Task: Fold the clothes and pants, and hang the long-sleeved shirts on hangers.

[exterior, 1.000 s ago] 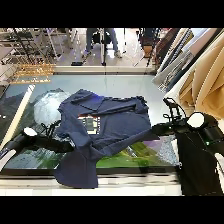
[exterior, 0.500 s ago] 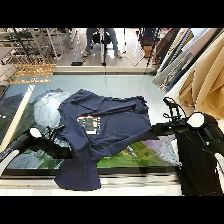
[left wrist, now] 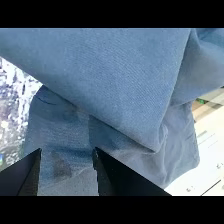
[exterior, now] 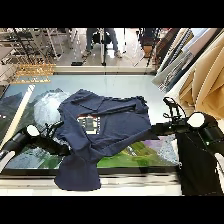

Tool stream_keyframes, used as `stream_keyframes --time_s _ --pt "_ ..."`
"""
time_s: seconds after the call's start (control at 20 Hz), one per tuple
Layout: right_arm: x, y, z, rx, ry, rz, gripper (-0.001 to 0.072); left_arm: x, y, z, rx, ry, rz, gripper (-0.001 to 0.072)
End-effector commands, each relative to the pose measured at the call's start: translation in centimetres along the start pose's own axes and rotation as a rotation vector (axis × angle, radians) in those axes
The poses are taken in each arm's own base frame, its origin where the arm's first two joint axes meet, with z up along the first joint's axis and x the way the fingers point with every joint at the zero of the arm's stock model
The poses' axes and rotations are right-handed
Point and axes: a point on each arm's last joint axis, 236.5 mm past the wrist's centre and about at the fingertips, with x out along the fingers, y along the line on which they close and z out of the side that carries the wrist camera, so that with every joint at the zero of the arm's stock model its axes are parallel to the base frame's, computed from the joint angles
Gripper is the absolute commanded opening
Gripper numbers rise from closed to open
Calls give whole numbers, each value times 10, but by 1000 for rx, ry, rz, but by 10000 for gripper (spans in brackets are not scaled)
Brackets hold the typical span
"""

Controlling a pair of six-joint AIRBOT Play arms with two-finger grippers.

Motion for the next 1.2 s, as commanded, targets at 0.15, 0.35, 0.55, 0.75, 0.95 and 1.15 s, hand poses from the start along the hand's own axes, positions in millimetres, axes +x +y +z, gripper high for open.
stream_keyframes --time_s 0.15,0.35,0.55,0.75,0.95,1.15 --pt "0 1 0 1 2 5 18 14 17 1 -14 24 28 360" --pt "0 1 0 1 2 4 18 31 26 -2 -35 56 25 359" --pt "0 1 0 0 1 4 18 34 22 -10 -35 95 5 243" --pt "0 1 0 1 1 4 18 32 14 -22 -6 148 -30 8" --pt "-1 1 1 -1 -2 3 17 5 5 -6 6 95 -76 6" --pt "-26 10 22 -37 -86 -3 16 -96 -25 64 14 -249 -271 6"
